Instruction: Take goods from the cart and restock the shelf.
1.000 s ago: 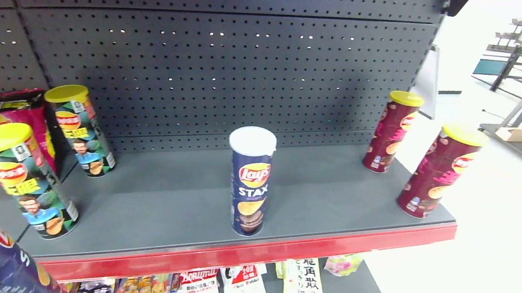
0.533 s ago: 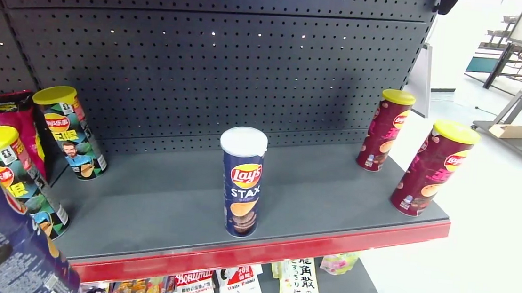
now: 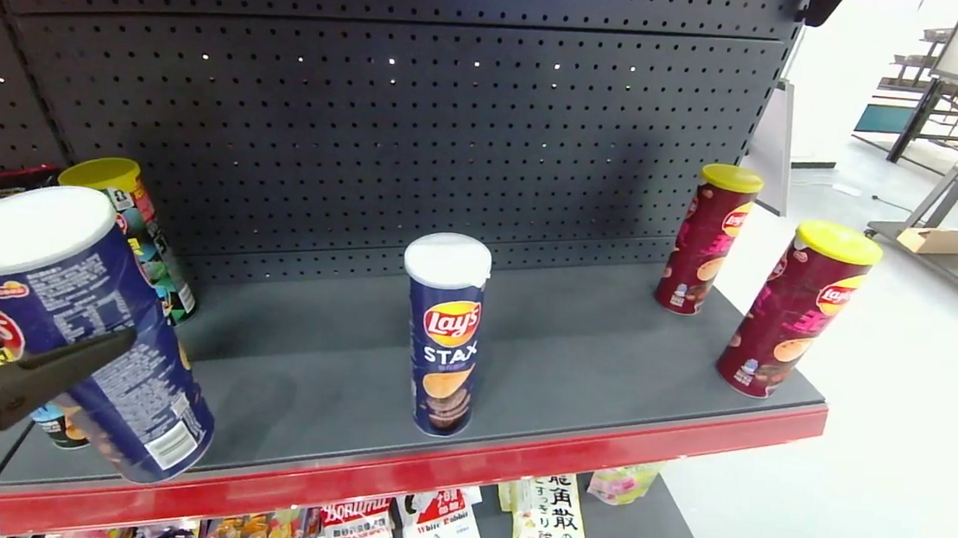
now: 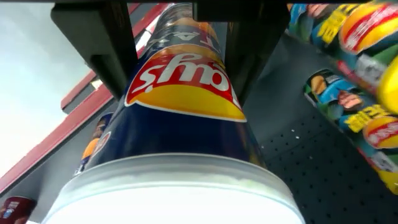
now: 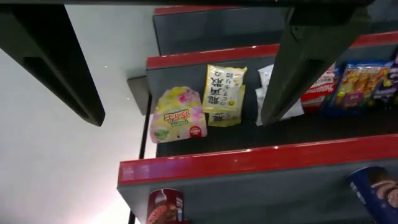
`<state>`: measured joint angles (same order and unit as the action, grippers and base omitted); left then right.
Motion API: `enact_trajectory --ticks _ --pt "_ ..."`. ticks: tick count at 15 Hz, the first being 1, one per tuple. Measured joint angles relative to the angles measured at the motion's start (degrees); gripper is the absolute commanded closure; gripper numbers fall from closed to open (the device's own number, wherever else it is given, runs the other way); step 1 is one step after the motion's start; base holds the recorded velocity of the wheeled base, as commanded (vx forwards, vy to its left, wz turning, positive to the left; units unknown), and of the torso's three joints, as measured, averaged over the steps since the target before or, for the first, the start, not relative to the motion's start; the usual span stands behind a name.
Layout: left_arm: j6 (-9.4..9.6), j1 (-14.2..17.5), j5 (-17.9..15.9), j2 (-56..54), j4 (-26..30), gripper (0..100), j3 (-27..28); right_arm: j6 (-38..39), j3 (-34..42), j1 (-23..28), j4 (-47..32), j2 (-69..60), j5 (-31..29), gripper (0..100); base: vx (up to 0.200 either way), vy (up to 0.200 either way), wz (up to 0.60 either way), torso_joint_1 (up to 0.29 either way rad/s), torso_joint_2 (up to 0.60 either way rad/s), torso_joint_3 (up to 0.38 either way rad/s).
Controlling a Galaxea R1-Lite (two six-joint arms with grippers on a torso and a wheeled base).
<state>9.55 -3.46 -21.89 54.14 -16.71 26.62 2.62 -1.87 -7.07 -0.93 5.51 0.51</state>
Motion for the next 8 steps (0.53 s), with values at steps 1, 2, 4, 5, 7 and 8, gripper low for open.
enact_trajectory --ticks 1,2,4,5,7,8 --pt "-0.41 -0.3 0.0 1.4 -0.1 100 0.0 0.4 0.0 0.0 0.0 -0.1 -0.7 0 0.0 0.0 0.0 0.0 0.0 0.0" --pt "-1.04 -0.4 0.0 2.5 -0.2 100 0.0 0.6 0.1 0.0 -0.1 -0.1 -2.2 0 0.0 0.0 0.0 0.0 0.0 0.0" --pt "-1.78 -0.8 -0.1 4.4 -1.8 100 0.4 0.7 0.0 0.3 -0.5 0.0 -4.2 0 0.0 0.0 0.0 0.0 0.0 0.0" --pt "-2.05 -0.9 -0.1 5.3 -2.7 100 0.5 0.7 0.0 0.9 -0.5 0.1 -4.4 0 0.0 0.0 0.0 0.0 0.0 0.0" --pt "-2.38 -1.0 -0.2 6.9 -4.5 100 0.6 0.5 -0.1 3.4 -0.5 0.1 -4.5 0 0.0 0.0 0.0 0.0 0.0 0.0" --pt "-2.41 -1.0 -0.2 7.5 -4.8 100 0.7 0.5 -0.1 4.2 -0.5 -0.1 -4.3 0 0.0 0.0 0.0 0.0 0.0 0.0"
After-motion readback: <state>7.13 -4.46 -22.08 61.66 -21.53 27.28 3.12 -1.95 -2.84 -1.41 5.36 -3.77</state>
